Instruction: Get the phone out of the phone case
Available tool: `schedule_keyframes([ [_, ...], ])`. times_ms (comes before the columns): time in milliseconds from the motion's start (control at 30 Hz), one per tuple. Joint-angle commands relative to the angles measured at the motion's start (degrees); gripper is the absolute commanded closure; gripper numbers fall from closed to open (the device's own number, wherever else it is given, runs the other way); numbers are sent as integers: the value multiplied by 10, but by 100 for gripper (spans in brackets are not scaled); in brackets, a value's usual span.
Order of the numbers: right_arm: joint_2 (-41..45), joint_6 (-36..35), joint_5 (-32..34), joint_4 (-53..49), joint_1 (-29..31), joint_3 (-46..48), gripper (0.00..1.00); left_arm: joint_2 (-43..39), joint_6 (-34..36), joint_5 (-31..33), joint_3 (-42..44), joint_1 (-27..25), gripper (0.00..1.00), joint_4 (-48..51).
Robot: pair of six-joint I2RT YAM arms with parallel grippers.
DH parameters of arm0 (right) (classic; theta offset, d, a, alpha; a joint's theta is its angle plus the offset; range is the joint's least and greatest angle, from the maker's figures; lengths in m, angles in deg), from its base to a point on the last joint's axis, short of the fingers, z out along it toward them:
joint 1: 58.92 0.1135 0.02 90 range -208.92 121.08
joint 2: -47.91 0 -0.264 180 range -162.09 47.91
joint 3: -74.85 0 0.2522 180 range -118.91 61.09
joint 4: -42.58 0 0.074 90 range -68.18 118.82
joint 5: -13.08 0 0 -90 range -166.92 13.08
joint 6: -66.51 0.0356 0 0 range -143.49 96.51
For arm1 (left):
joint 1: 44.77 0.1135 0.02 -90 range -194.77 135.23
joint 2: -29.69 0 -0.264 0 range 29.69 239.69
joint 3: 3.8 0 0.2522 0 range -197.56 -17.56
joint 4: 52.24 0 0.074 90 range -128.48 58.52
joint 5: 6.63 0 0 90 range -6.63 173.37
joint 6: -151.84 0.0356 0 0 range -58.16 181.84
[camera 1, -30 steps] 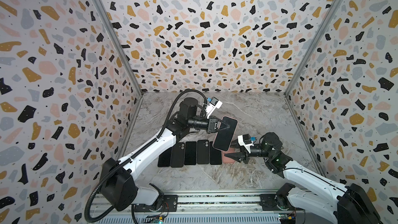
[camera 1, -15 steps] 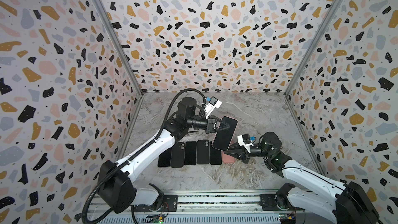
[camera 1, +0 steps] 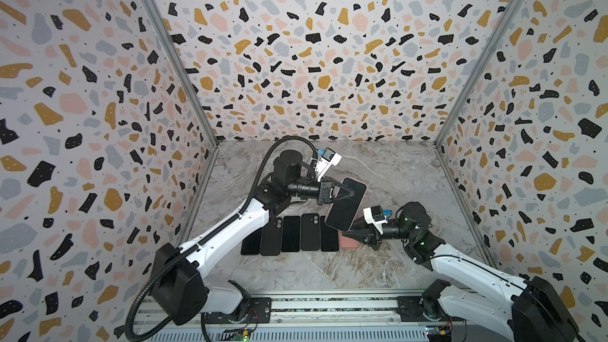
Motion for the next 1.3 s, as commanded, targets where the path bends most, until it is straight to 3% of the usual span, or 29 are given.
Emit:
schedule_keyframes([
  [0, 31, 0, 17, 74, 3, -8, 78, 9, -1, 27, 11, -9, 100, -32],
  [233, -2, 31, 31, 21, -11, -60, 79, -3, -38, 22, 48, -15, 100, -95],
  [333, -21, 65, 33, 37, -25, -56, 80, -17, -74, 23, 68, -17, 100, -153],
  [567, -54, 189, 37, 143, -55, -38, 80, -25, -75, 30, 83, -32, 100, -168],
  [1067, -55, 257, 19, 166, -69, -34, 80, -19, -89, 42, 127, -40, 100, -212],
  [1267, -60, 326, 14, 201, -67, -6, 86, -3, -161, 98, 148, -39, 100, -288],
])
